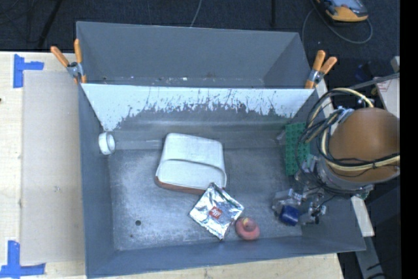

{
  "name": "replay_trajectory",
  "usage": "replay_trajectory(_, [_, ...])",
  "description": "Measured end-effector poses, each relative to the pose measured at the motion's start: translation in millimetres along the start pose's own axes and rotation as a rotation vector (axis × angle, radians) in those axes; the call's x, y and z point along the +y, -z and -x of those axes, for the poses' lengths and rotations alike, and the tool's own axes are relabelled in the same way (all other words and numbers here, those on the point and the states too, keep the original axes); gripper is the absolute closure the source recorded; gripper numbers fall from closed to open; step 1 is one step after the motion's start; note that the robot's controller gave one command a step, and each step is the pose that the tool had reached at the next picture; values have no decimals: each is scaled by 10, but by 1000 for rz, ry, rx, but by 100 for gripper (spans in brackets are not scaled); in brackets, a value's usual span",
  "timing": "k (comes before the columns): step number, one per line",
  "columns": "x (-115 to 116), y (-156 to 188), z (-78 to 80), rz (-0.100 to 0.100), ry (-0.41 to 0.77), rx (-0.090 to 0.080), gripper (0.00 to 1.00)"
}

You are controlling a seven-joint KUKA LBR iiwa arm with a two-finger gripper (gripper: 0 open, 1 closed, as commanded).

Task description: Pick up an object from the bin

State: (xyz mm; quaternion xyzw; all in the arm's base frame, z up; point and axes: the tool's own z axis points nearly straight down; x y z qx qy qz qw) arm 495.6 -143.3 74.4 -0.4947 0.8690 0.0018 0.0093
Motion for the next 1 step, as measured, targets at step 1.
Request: replay_trajectory(1, [24,2012,309,-1,-5,14,100])
